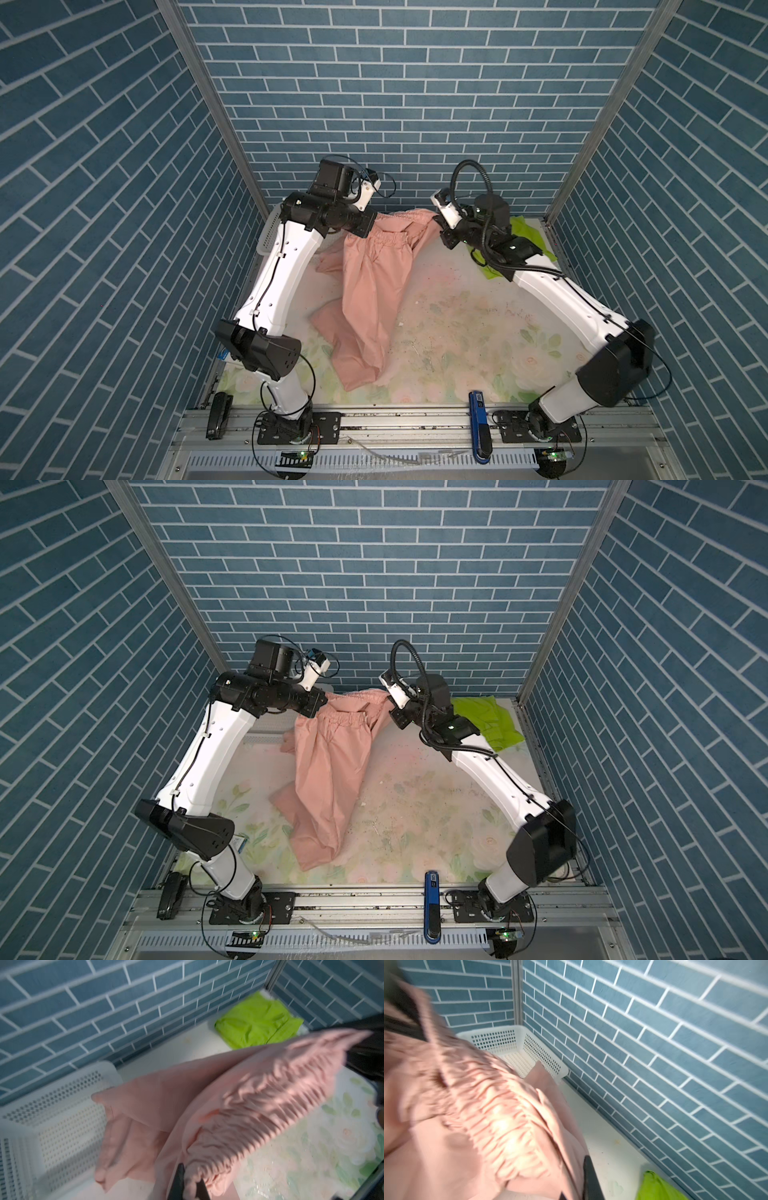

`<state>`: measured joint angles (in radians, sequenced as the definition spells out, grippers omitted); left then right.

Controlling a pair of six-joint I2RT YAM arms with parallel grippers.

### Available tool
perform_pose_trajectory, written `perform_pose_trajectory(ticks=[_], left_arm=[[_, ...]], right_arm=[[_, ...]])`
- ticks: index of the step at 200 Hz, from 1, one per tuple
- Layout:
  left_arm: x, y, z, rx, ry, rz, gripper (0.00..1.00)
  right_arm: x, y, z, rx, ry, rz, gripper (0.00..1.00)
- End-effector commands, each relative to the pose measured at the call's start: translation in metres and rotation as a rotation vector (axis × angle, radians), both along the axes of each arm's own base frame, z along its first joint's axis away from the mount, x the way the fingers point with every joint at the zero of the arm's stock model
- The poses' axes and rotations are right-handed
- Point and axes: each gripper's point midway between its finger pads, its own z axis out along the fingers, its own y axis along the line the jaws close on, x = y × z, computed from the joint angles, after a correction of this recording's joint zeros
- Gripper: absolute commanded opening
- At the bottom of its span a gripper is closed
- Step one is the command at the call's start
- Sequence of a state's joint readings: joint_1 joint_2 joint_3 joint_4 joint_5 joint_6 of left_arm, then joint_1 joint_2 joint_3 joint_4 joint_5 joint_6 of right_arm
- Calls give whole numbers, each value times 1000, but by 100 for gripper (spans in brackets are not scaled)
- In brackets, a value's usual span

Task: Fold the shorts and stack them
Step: 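Grasp the pink waistband with the right gripper and stretch it between both grippers, then lower the pink shorts onto the table with both grippers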

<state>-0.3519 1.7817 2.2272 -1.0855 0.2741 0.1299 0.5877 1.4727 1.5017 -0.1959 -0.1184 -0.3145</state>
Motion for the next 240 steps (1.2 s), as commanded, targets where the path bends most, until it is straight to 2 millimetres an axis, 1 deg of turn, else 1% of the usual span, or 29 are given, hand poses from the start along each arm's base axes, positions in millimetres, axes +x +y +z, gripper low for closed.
perform_pose_trajectory(ticks=[1,7,16,32,46,56,63,77,82,94,98,107,111,114,116,134,159,177,194,204,219,240], left_arm=[[-15,-8,34,-66,-26,-87,0],[-21,-11,38,-75,-22,-122,0],[-27,-12,44,-71,-22,-145,0],[-32,-2,46,-21,-27,-123,1],[-33,9,43,26,-31,-80,8],[-34,16,40,53,-33,-58,15],[-32,20,35,70,-30,-41,20],[-26,21,18,79,-7,-16,25],[-25,20,8,79,15,-17,32],[-21,16,-16,70,65,-15,66],[-19,14,-24,69,81,-12,73],[-15,13,-39,62,116,2,86],[-14,12,-45,57,129,5,91],[-14,10,-49,53,141,6,98],[-14,10,-52,50,149,6,99],[-16,8,-72,52,212,20,100],[-28,14,-94,75,223,56,100],[-41,19,-110,89,203,66,100],[-50,14,-128,42,197,47,100],[-50,10,-136,10,194,46,100],[-43,1,-146,-33,201,44,100],[-21,-11,-153,-85,204,57,100]], right_arm=[[-33,-34,21,-92,5,-27,0],[-43,-38,28,-91,10,-21,0],[-55,-44,36,-86,9,-8,0],[-72,-51,44,-90,27,11,0],[-79,-56,45,-105,61,12,0],[-83,-58,42,-112,97,10,0],[-84,-59,37,-116,117,6,0],[-77,-59,16,-139,162,-22,0],[-74,-58,6,-146,184,-26,0],[-66,-57,-19,-170,247,-56,0],[-65,-55,-27,-177,274,-55,0],[-63,-53,-42,-188,327,-60,0],[-64,-49,-47,-179,352,-42,0],[-64,-47,-50,-174,367,-37,0],[-63,-46,-52,-170,375,-38,0],[-62,-41,-74,-180,463,-39,0],[-60,-38,-99,-193,570,-23,0],[-60,-33,-109,-137,656,40,0],[-58,-31,-114,-75,716,94,0],[-58,-32,-118,-75,731,104,0],[-59,-33,-124,-86,744,110,0],[-65,-32,-129,-81,756,124,0]])
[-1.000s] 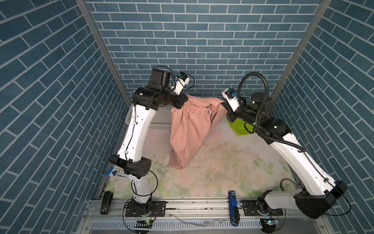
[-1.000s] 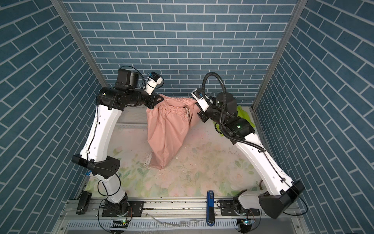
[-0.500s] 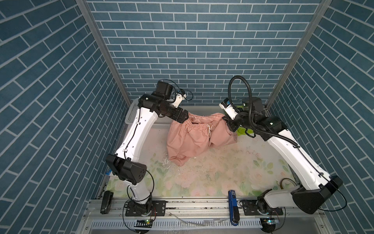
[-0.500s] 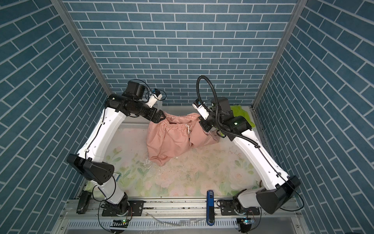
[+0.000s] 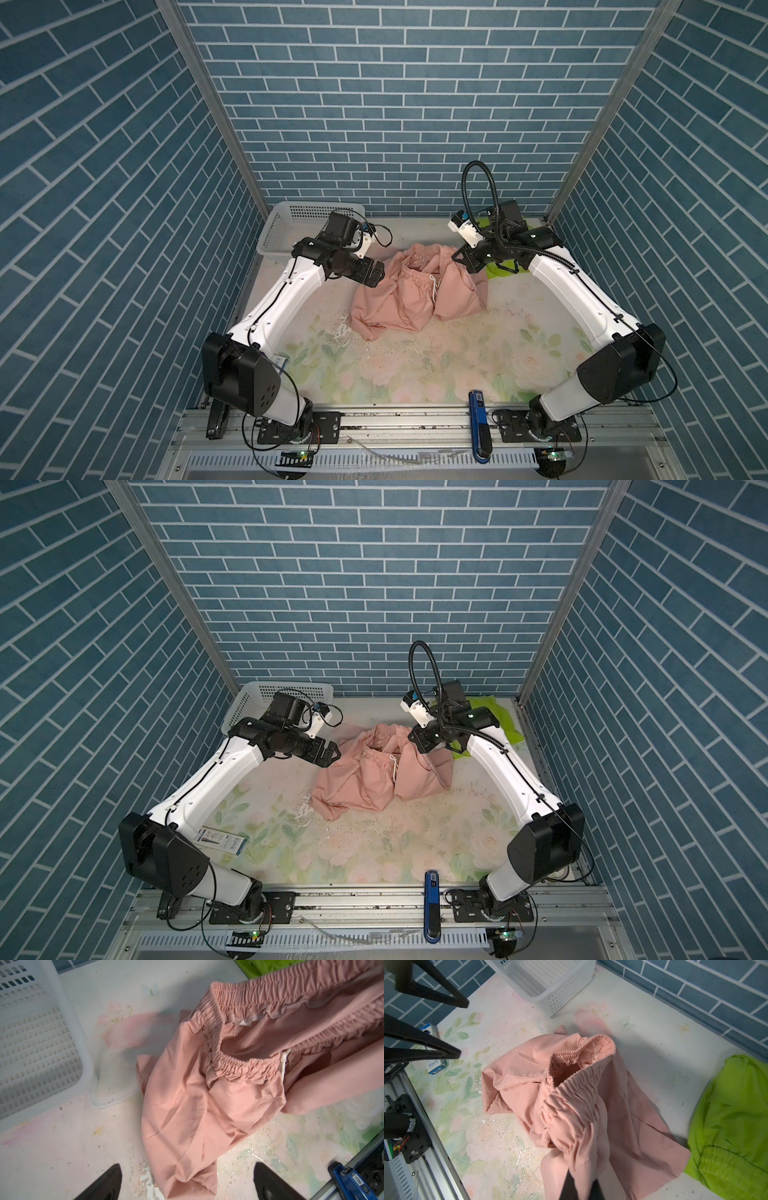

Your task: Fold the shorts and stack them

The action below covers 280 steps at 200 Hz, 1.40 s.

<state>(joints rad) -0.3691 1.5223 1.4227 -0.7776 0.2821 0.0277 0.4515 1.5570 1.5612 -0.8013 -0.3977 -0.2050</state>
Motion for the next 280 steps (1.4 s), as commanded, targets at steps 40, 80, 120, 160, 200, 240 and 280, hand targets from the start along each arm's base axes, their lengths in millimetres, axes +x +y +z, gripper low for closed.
perform_pose_trajectory(ticks=[40,80,120,160,200,240,280], left_arm=[[76,-56,-2,-167,-36,-6,100],[88,-97,-24,-154,-4,-87,100],[93,-117,-42,-82,5,-115,100],[102,-109,-74,122,23,-70,97],[117,-95,-94,223,39,-17,67],[131,-94,-88,196,21,-5,23],[125,-77,-55,229,4,7,0]], right_arm=[[-34,5,-12,88,33,60,0],[-41,4,-9,135,-6,57,0],[-38,5,-12,142,-13,54,0],[-38,9,-15,154,-8,66,0],[-45,7,-8,179,-47,83,0],[-54,2,-6,178,-77,93,0],[-52,-18,-33,80,-71,14,0]])
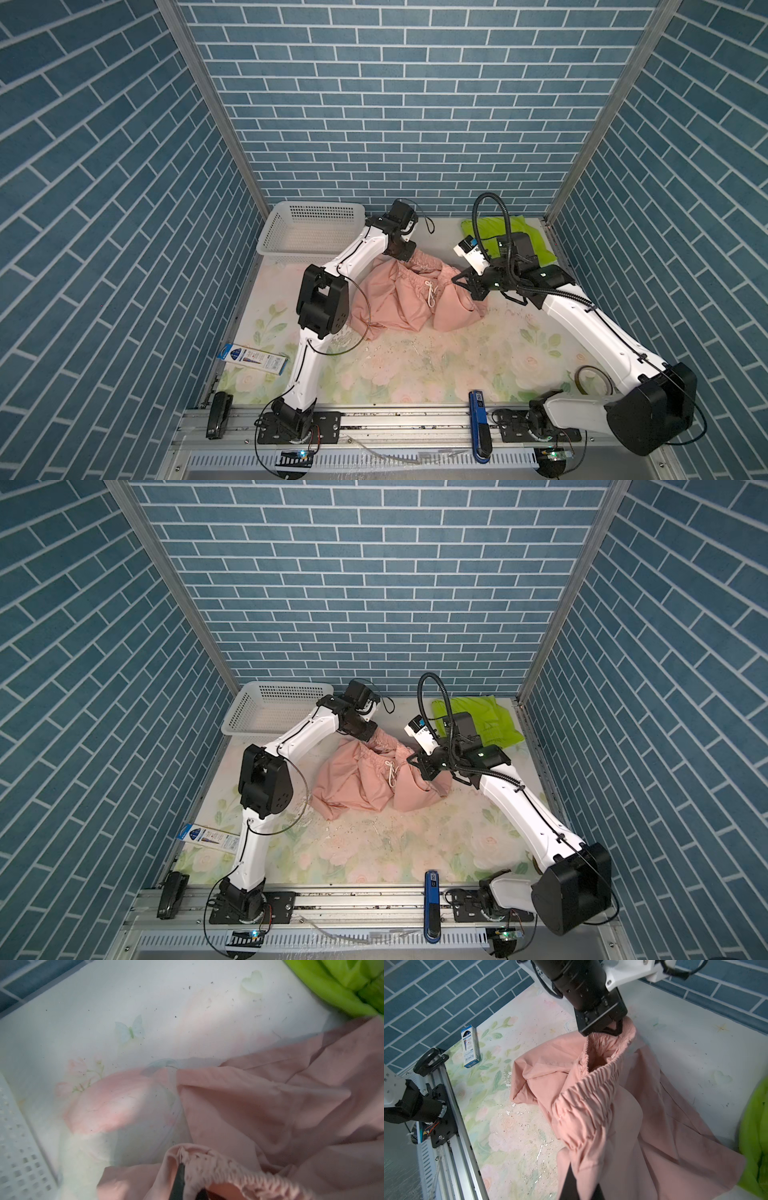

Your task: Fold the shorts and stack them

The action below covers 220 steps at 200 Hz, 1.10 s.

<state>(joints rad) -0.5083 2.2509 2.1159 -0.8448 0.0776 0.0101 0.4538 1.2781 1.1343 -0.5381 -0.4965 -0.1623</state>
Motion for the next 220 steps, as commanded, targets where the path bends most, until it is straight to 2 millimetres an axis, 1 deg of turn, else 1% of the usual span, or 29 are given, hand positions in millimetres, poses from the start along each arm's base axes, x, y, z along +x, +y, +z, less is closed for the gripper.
perform_pose_trajectory(ticks=[1,20,33,49,55,56,60,66,77,90,105,120,140,151,162,174,192,220], left_arm=[[-5,20,31,38,-23,21,0],[-22,31,62,35,-36,33,0],[-36,37,85,16,-47,48,0],[-53,44,101,-16,-47,65,0],[-59,46,103,-30,-42,72,0],[-60,46,103,-30,-40,74,0],[-64,46,106,-40,-39,77,0],[-69,46,105,-56,-27,83,0],[-78,44,101,-94,-1,88,0],[-87,42,96,-129,22,104,0],[-92,43,87,-147,44,132,0],[-94,43,79,-160,60,152,0],[-96,42,74,-175,75,162,0],[-96,43,73,-171,79,170,0],[-97,44,74,-162,78,171,0],[-97,45,76,-159,75,168,0],[-97,49,81,-149,63,175,0],[-100,47,93,-173,40,160,0]], right_arm=[[2,-11,-9,-52,-25,-33,0],[12,-23,-19,-78,5,-115,0],[24,-34,-24,-82,37,-191,0],[33,-45,-33,-97,85,-265,19],[35,-47,-35,-98,101,-281,26],[35,-47,-35,-100,107,-286,28],[35,-48,-36,-101,115,-293,31],[36,-48,-35,-101,133,-309,38],[37,-47,-30,-81,158,-332,45],[39,-46,-21,-37,177,-379,49],[41,-45,-14,5,182,-452,51],[36,-33,-13,17,158,-458,54],[30,-13,-20,-8,126,-454,57],[28,-1,-21,-5,113,-438,59],[27,5,-22,1,109,-445,60],[34,0,-25,-21,82,-496,61],[38,-6,-37,-71,78,-527,62],[49,-4,-58,-115,71,-537,64]])
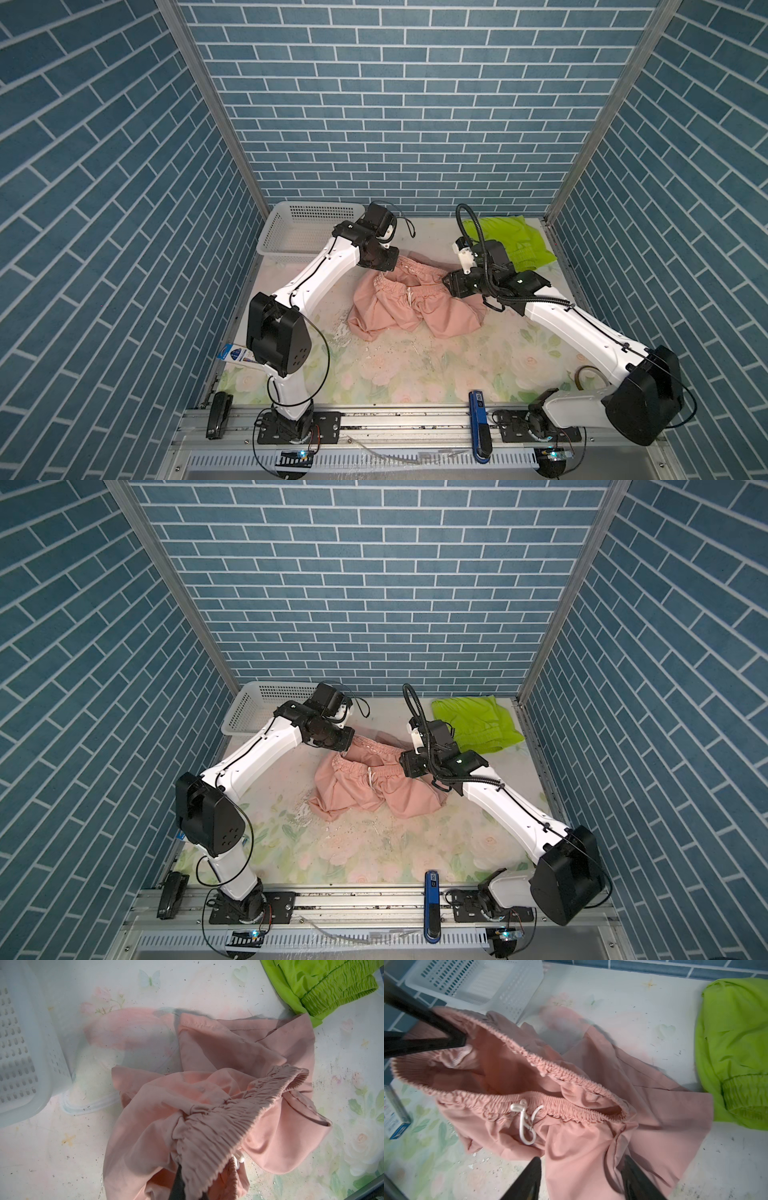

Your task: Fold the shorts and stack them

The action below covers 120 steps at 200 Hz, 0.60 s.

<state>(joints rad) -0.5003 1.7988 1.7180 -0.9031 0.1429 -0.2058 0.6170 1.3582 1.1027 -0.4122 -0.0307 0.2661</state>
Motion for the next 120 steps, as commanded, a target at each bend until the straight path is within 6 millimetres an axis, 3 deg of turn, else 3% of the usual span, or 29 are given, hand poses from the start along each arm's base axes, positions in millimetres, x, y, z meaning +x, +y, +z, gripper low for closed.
perform_pose_trajectory(ticks=[1,32,87,120], left_arm=[[-1,1,29,-37,-59,1,0],[-7,3,36,-51,-75,-1,0],[-16,6,42,-65,-87,-10,0],[-21,7,40,-62,-82,-28,0]], right_arm=[[15,-7,-24,-51,5,-78,64],[28,10,-38,-39,13,-38,65],[61,4,-68,-50,32,-75,65],[73,8,-58,33,-9,-80,64]])
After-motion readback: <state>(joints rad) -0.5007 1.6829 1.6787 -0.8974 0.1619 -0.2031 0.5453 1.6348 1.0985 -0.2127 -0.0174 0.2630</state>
